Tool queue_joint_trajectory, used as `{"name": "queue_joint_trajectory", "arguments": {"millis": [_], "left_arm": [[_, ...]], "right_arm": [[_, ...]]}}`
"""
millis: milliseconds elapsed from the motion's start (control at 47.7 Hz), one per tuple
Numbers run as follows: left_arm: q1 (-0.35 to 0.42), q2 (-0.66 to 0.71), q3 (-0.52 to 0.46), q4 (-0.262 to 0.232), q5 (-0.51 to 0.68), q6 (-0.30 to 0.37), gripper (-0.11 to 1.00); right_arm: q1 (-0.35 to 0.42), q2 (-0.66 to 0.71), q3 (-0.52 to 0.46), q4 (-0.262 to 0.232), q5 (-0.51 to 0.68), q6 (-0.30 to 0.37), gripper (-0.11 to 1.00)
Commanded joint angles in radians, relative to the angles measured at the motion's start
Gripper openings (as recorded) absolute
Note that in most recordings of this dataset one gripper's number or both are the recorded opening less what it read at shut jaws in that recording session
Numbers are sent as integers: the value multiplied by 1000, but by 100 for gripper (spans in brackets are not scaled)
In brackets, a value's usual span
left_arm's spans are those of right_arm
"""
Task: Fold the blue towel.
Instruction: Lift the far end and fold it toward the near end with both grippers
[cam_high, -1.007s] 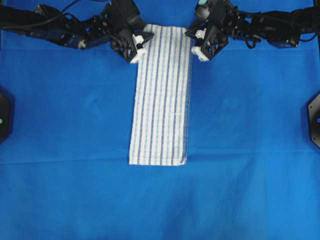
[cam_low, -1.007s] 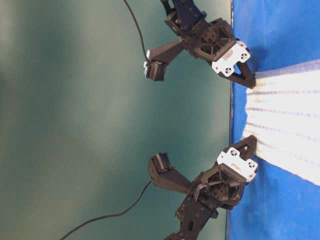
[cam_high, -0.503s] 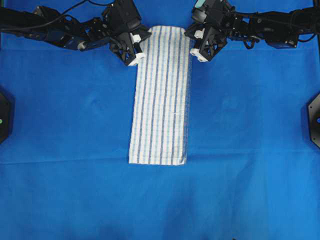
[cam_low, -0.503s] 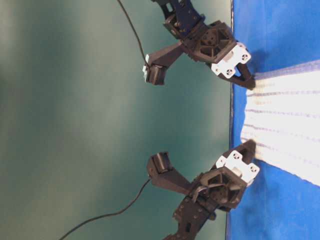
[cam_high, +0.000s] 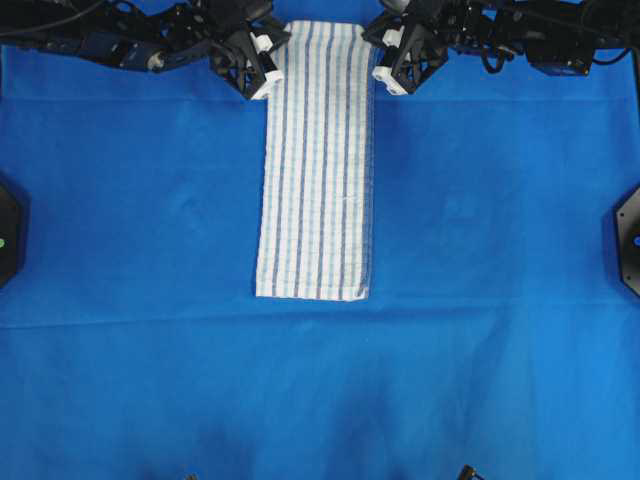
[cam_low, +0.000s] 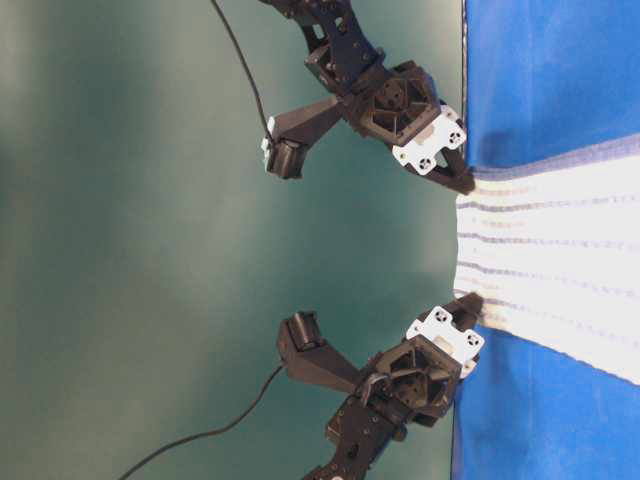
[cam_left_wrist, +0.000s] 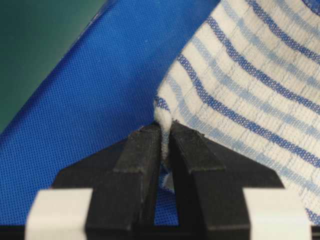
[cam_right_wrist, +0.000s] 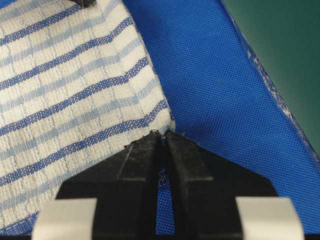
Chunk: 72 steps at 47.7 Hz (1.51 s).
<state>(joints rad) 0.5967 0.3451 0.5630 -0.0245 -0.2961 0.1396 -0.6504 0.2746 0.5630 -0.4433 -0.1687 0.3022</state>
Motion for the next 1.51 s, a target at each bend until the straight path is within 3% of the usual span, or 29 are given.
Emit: {"name": "queue_joint_trajectory", "arguments": {"millis": [0, 420, 797, 1028, 1175, 1489], "left_arm": [[-3, -61, -6, -2, 0, -2, 3], [-104, -229, 80, -2, 77, 37, 3], [-308, -351, 249, -2, 80, 29, 3], [-457, -367, 291, -3, 80, -6, 3], [-546, -360, 287, -5, 77, -23, 3], [-617, -359, 298, -3, 81, -92, 3]], "right_arm": [[-3, -46, -11, -3, -3, 0, 6], [98, -216, 57, -2, 71, 2, 6], [353, -301, 164, 8, 127, 25, 6], [502, -304, 184, 49, 178, 26, 6], [555, -304, 183, 72, 215, 26, 6], [644, -301, 184, 140, 227, 26, 6]]}}
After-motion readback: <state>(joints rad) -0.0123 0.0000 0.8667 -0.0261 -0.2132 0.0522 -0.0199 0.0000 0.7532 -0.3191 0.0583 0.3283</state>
